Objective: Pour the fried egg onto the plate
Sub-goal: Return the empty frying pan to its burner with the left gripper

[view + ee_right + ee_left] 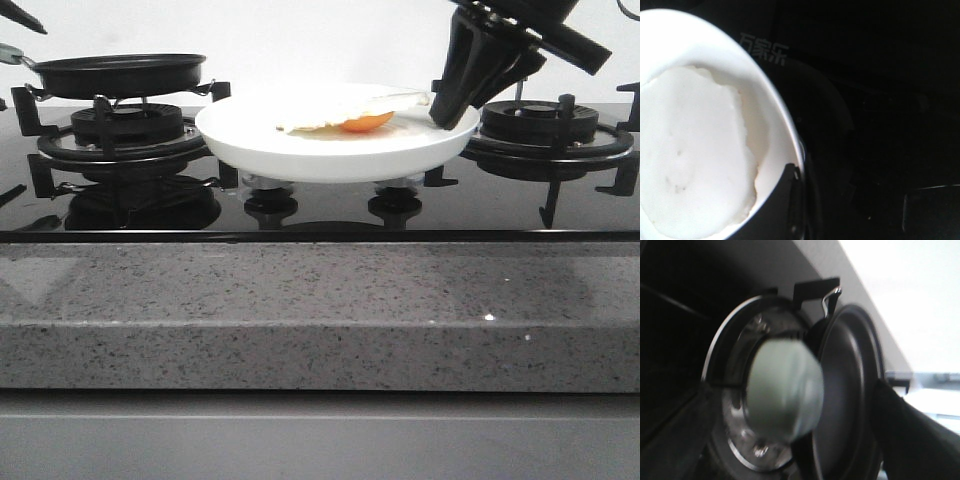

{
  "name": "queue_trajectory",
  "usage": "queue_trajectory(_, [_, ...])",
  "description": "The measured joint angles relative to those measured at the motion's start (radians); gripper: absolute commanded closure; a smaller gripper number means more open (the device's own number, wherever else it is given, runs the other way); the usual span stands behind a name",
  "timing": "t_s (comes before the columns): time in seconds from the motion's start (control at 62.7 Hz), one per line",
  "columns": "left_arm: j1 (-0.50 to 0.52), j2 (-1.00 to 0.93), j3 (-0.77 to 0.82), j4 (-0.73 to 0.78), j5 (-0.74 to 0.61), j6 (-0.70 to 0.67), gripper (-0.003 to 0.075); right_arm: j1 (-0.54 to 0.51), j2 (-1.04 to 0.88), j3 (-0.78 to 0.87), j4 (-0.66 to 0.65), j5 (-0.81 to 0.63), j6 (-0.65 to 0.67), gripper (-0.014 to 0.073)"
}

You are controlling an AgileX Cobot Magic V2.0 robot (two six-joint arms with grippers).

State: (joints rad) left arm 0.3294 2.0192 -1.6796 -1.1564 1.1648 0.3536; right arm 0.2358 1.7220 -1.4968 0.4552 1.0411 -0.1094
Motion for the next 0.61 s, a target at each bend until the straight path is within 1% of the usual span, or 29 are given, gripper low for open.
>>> queue_trajectory(0.16, [0.000, -0.043, 0.000, 0.083, 0.031, 0.000, 0.0108, 0.000, 0.000, 0.000, 0.000, 0.000, 0.000, 0.0711])
queue_trajectory(0.239, [0.000, -0.070, 0.000, 0.112, 0.040, -0.003, 0.0157, 0.000, 0.000, 0.000, 0.000, 0.000, 0.000, 0.0711])
queue_trajectory(0.351, [0.000, -0.108, 0.000, 0.153, 0.049, -0.012, 0.0314, 0.000, 0.000, 0.000, 0.000, 0.000, 0.000, 0.0711])
queue_trajectory(0.367, [0.000, -0.112, 0.000, 0.158, 0.049, -0.013, 0.0354, 0.000, 0.000, 0.000, 0.000, 0.000, 0.000, 0.0711])
queue_trajectory(0.542, [0.000, -0.157, 0.000, 0.187, 0.054, -0.024, 0.0663, 0.000, 0.000, 0.000, 0.000, 0.000, 0.000, 0.0711])
queue_trajectory(0.558, [0.000, -0.160, 0.000, 0.187, 0.054, -0.027, 0.0700, 0.000, 0.000, 0.000, 0.000, 0.000, 0.000, 0.0711])
queue_trajectory(0.59, [0.000, -0.165, 0.000, 0.189, 0.054, -0.029, 0.0740, 0.000, 0.000, 0.000, 0.000, 0.000, 0.000, 0.0711])
queue_trajectory(0.606, [0.000, -0.168, 0.000, 0.192, 0.055, -0.031, 0.0738, 0.000, 0.000, 0.000, 0.000, 0.000, 0.000, 0.0711])
